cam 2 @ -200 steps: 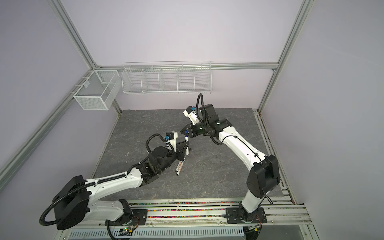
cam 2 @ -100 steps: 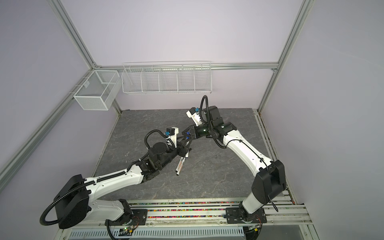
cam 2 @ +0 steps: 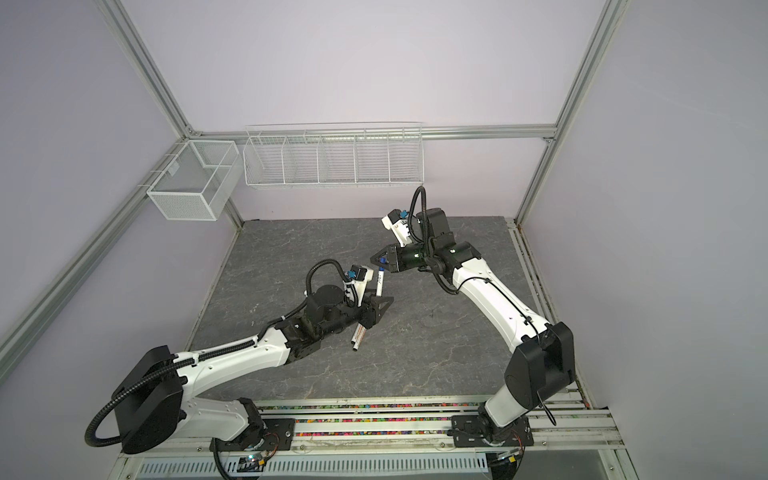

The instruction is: Insert the pens into the pen caps

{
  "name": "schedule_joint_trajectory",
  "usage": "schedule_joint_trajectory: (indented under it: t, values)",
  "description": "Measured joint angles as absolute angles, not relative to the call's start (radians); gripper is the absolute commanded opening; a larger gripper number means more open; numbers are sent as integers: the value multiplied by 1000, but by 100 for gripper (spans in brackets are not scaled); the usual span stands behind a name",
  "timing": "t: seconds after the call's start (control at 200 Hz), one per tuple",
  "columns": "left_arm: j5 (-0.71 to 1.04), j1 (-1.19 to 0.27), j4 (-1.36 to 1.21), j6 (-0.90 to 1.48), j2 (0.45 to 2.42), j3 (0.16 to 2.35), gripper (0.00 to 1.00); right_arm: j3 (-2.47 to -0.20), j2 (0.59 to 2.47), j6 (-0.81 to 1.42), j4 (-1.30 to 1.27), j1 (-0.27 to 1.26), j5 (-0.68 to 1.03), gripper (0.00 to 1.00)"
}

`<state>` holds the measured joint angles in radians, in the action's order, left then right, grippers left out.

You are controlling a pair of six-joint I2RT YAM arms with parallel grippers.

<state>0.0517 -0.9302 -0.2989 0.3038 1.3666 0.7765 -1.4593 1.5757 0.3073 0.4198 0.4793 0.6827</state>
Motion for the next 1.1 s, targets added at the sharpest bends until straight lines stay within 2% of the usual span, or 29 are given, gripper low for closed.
schedule_joint_trajectory:
  t: [0.025, 0.285, 0.62, 1.1]
  values:
    - [54, -930, -295, 302, 1370, 776, 48, -1459, 1575, 307, 420, 479, 683, 7]
    - [61, -930, -287, 299, 1387, 783, 0, -1455, 1554, 307, 413, 469, 690, 7]
    - [19, -926, -393, 335, 1376, 752, 0, -1413, 1519, 315, 341, 460, 698, 7]
    - [-33, -909, -367, 265, 1367, 748, 0, -1346, 1483, 256, 242, 507, 666, 7]
